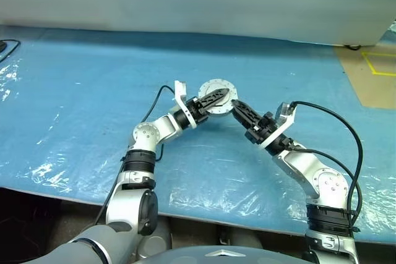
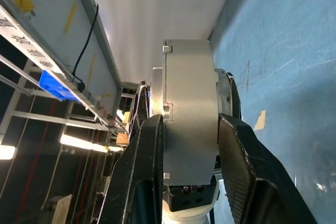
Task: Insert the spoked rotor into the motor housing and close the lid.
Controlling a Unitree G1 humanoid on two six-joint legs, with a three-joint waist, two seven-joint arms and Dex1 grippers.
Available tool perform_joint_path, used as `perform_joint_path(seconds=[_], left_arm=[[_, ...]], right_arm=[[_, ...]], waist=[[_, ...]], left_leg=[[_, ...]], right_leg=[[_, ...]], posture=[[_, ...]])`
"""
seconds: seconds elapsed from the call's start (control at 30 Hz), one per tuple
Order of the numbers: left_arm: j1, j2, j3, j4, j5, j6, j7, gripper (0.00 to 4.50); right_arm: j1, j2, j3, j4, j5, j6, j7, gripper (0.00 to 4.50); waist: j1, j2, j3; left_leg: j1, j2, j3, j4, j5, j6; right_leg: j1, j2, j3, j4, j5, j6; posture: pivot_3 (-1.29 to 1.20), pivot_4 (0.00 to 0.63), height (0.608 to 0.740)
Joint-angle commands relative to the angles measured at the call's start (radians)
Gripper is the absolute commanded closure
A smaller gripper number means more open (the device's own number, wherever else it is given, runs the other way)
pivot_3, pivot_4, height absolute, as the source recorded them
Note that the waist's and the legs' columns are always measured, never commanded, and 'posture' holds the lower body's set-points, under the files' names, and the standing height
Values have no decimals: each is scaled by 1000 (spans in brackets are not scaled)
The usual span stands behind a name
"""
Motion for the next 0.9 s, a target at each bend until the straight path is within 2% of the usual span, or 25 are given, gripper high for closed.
perform_joint_path(seconds=[0.03, 0.13, 0.27, 0.37, 0.57, 0.63, 0.73, 0.77, 0.9], left_arm=[[12, 12, 5, 6, 25, -32, 19, 1776], [7, 10, 6, 21, 50, -73, 28, 1776], [-3, -2, 20, 44, 100, -198, 33, 1776], [-26, -13, 81, 75, 101, -320, 59, 1776], [-106, -8, 203, 216, 157, -670, 183, 1776], [-153, 26, 280, 323, 163, -805, 311, 1776], [-196, 95, 243, 469, 327, -960, 545, 1776], [-207, 110, 243, 500, 334, -959, 559, 1776], [-194, 118, 283, 481, 266, -1008, 382, 1776]], right_arm=[[-68, 0, -94, -60, 22, -98, 48, 2045], [-92, 7, -123, -40, 3, -145, 50, 1044], [-115, 20, -155, -36, 9, -192, 47, 1044], [-120, 19, -157, -39, 9, -205, 48, 1044], [-125, 24, -142, -37, -13, -215, 51, 1044], [-128, 26, -140, -37, -19, -219, 50, 1044], [-131, 26, -142, -35, -23, -219, 51, 1044], [-130, 25, -141, -33, -27, -217, 53, 1044], [-127, 27, -138, -32, -34, -215, 57, 1044]], waist=[[0, 0, 0], [-2, 0, 0], [0, 0, 0], [1, 0, 0], [-3, 0, 0], [-2, 0, 0], [-3, 0, 0], [-1, 0, 0], [4, 0, 0]], left_leg=[[0, 0, 0, 0, 0, 0], [1, 0, 0, 1, 0, 0], [-1, 0, -2, 2, 0, 0], [-3, 0, -3, 4, 0, 0], [-4, 0, -4, 6, 0, 0], [-4, 0, -4, 7, 0, 0], [-5, 0, -6, 7, 0, 0], [-5, 0, -7, 7, 0, 0], [-9, -2, -14, 9, 0, 0]], right_leg=[[0, 0, 0, 0, 0, 0], [0, 0, 0, 0, 0, 1], [0, 0, -1, 0, 1, 1], [0, 0, -2, 0, 1, 1], [1, 0, -2, 1, 1, 1], [1, 0, -2, 1, 1, 1], [1, 1, -3, 1, 1, 2], [1, 1, -3, 0, 1, 2], [1, 0, -8, 0, 1, 2]], posture=[[0, 150, 740], [0, 150, 740], [0, 150, 740], [0, 150, 740], [0, 150, 740], [0, 150, 740], [0, 150, 740], [0, 150, 740], [0, 150, 740]])
